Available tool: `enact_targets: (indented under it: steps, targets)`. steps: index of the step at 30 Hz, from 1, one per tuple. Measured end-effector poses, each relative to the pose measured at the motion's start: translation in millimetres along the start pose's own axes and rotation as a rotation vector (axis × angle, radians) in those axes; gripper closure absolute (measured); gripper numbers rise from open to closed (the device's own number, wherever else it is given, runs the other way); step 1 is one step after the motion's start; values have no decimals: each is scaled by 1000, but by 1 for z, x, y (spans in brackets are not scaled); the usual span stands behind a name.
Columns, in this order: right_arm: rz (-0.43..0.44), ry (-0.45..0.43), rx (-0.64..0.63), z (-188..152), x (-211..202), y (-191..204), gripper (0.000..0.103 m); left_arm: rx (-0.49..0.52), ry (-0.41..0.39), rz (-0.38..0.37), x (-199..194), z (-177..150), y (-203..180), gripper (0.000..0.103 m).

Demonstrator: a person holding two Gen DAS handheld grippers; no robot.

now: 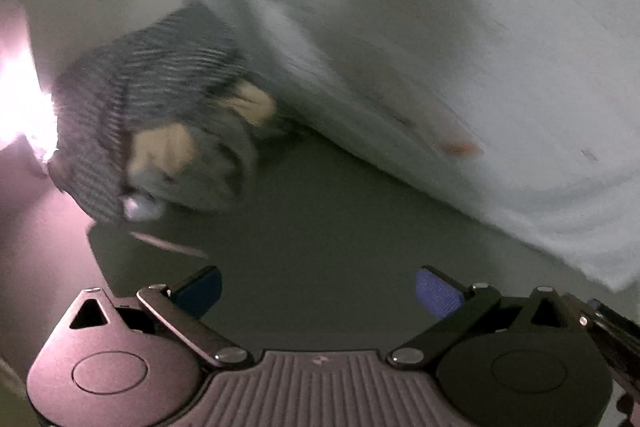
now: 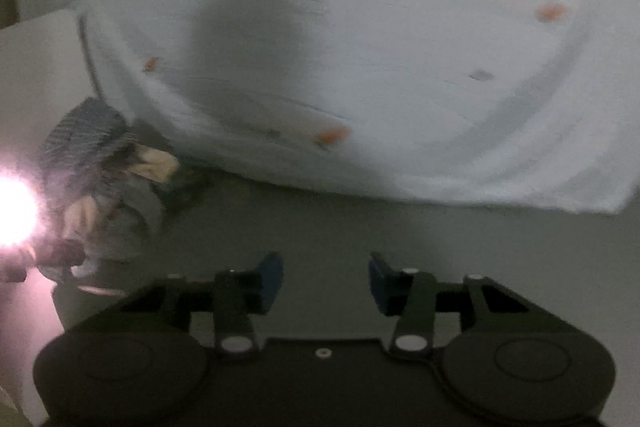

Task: Fold clothes
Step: 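Reach both grippers into the clothes pile toward the checked shirt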

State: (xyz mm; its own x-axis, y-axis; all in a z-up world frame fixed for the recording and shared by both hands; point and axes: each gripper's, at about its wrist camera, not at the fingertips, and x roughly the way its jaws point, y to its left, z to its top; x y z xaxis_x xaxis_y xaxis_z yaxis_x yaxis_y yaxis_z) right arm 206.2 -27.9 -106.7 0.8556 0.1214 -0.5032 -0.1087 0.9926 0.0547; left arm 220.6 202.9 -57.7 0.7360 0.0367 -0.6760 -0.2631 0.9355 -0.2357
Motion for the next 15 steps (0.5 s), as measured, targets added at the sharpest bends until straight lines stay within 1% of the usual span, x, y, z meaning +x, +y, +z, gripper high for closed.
enact_targets:
  steps: [1, 2, 3, 5, 7, 9, 11, 13, 15]
  targets:
    - [18, -9, -23, 13, 16, 17, 73, -31, -8, 16, 12, 15, 21, 6]
    - [36, -14, -47, 26, 32, 36, 77, -60, -16, 39, 23, 29, 41, 8]
    - [52, -14, -66, 37, 46, 52, 79, -90, -31, 72, 32, 42, 60, 11]
    - [87, -15, -112, 58, 77, 85, 79, -129, -77, 136, 48, 66, 92, 15]
    - [124, -13, -150, 75, 106, 118, 79, -139, -137, 208, 67, 94, 128, 17]
    - [169, 19, -158, 88, 131, 144, 79, -132, -173, 251, 86, 120, 158, 23]
    - [217, 62, -156, 97, 159, 160, 79, -113, -216, 268, 101, 139, 175, 24]
    - [257, 101, -149, 101, 179, 170, 79, -65, -270, 288, 118, 157, 183, 24]
    - [269, 125, -156, 100, 193, 179, 79, -13, -309, 314, 136, 171, 183, 24]
